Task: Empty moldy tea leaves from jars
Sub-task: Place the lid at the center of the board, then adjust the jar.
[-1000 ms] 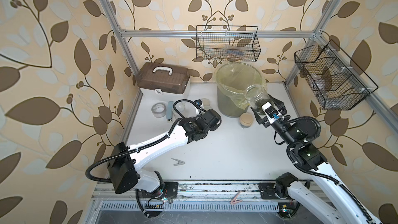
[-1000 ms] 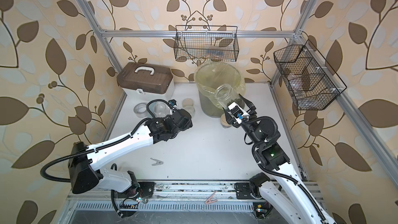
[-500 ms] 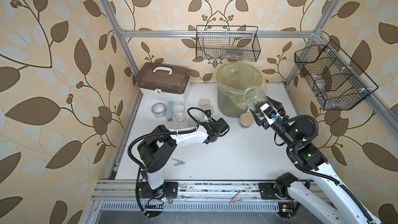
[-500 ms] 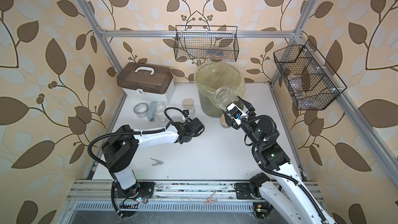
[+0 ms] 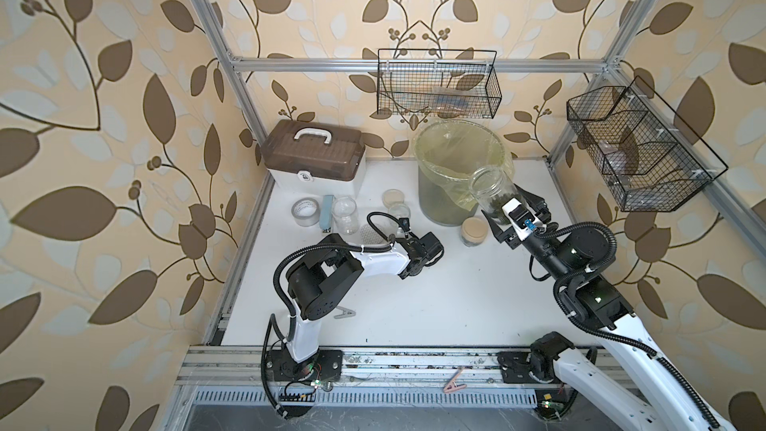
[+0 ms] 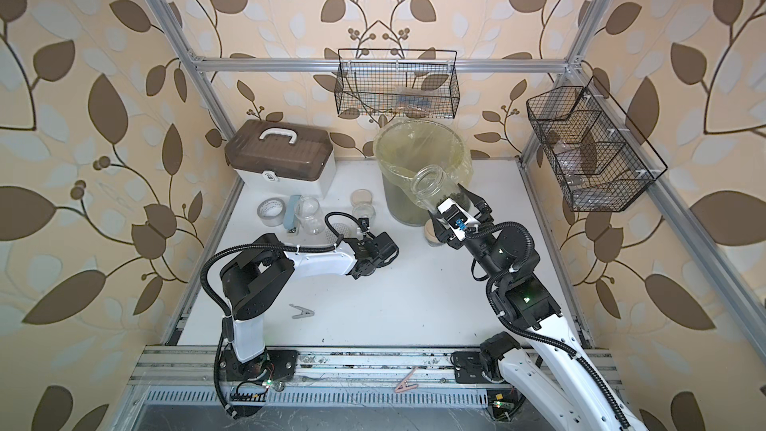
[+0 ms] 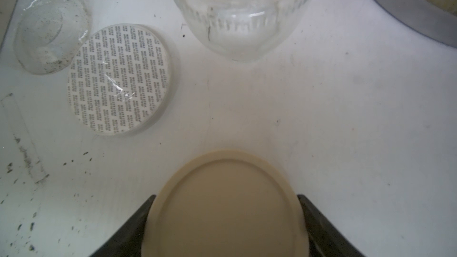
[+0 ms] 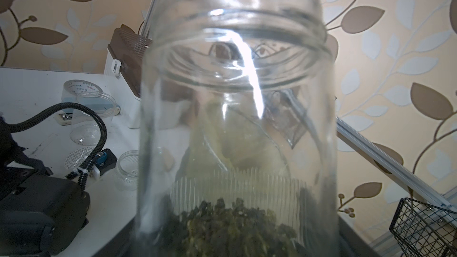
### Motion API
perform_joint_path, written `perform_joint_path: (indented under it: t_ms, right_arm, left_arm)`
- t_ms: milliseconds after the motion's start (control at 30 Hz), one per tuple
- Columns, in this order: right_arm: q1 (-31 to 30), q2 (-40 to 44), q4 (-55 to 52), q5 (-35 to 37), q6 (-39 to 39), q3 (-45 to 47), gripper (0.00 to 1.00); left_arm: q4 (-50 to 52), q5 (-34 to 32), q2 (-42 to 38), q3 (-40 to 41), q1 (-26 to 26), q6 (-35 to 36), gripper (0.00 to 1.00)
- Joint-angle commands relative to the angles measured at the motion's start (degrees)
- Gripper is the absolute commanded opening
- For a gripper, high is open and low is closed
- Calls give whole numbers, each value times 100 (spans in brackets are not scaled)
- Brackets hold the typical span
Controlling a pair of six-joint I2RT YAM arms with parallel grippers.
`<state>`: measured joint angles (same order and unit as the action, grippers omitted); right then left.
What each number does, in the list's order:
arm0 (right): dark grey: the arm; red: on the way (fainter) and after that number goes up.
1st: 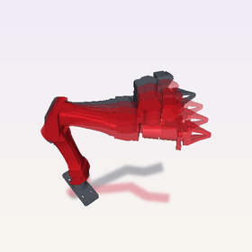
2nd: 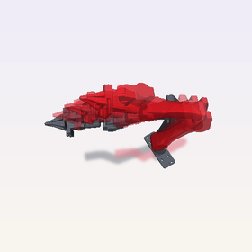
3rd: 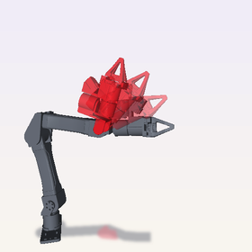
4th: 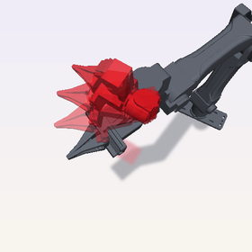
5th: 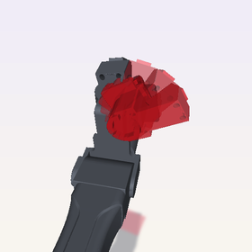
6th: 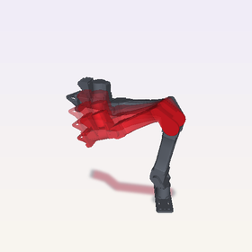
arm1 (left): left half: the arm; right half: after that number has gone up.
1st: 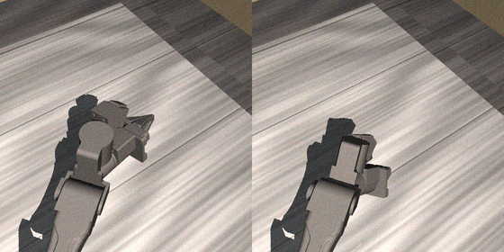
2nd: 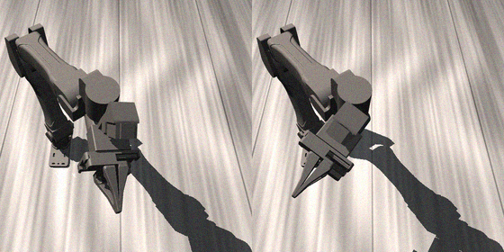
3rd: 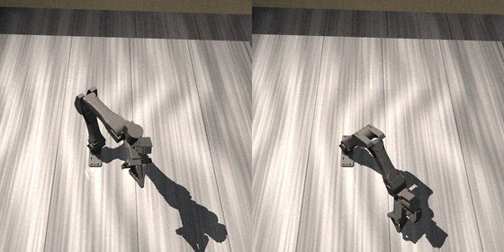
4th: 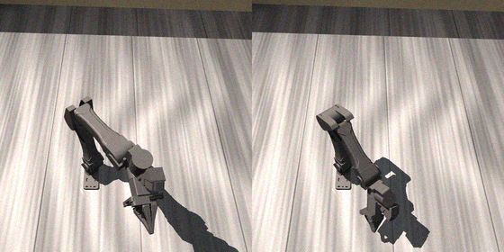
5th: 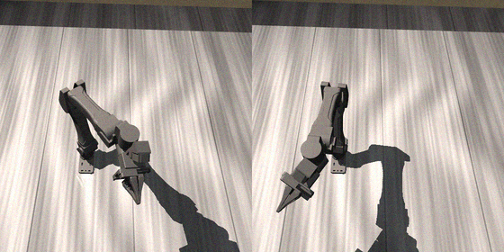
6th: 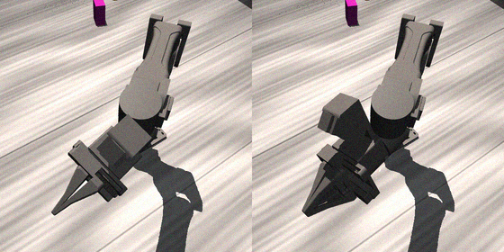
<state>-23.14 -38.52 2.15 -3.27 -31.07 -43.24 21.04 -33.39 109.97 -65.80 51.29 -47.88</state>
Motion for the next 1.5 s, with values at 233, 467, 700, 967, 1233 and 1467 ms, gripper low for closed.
perform_joint_path:
  t_ms: [233,467,700,967,1233,1467]
  right_arm:
    - [-24,132,338,-78,15,-366,26]
    - [-24,117,319,-78,28,-387,26]
    - [-31,78,325,-86,157,-387,26]
    - [-32,-45,428,-139,441,-420,26]
    - [-33,-237,455,-263,734,-626,26]
    - [-33,-410,496,-367,1064,-834,25]
  left_arm:
    - [-113,89,25,-47,-75,25,96]
    - [-82,101,-304,-82,-83,15,99]
    - [-26,85,-1327,-402,-84,251,99]
    - [-688,894,-2567,-1284,-163,969,99]
    - [-1969,2864,-2798,-2450,-216,1612,99]
    - [-2453,3869,-2244,-3157,79,2248,99]
